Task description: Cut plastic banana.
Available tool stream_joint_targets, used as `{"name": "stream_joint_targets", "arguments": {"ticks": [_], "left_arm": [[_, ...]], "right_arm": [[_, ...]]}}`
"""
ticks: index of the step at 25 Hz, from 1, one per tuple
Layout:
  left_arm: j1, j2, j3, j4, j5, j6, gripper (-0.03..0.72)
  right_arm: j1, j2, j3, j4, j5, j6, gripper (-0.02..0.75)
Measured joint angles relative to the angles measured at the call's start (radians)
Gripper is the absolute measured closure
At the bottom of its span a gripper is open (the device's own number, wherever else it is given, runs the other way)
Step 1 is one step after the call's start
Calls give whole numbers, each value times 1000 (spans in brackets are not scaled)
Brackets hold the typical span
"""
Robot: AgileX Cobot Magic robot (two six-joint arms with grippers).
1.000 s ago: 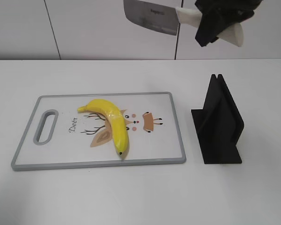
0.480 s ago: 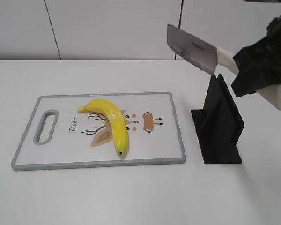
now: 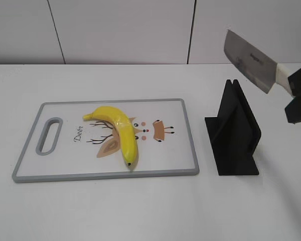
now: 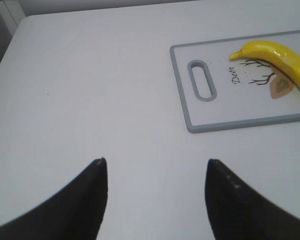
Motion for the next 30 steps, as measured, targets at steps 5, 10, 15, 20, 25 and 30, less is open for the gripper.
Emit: {"name": "stream_joint_targets", "arguments": {"ticks": [5,10,15,20,25,30], "left_arm": [[0,-10,84,0,-99,-2,107],[0,-10,100,0,-121,-10,107],[0,-10,100,0,-129,-22,107],[0,-10,100,0,-130,-26,107],[0,-10,100,0,-130,-29,107],[0,-10,100,0,-130,-29,107]], "right_arm": [[0,-3,6,-18,-15,70,569],[0,27,6,-30,-22,102,569],[0,110,6,-36,-72,107,569],[0,203,6,-42,-115,109,569],[0,263,7,-74,-123,109,569],[0,296,7,-64,-128,109,569]]}}
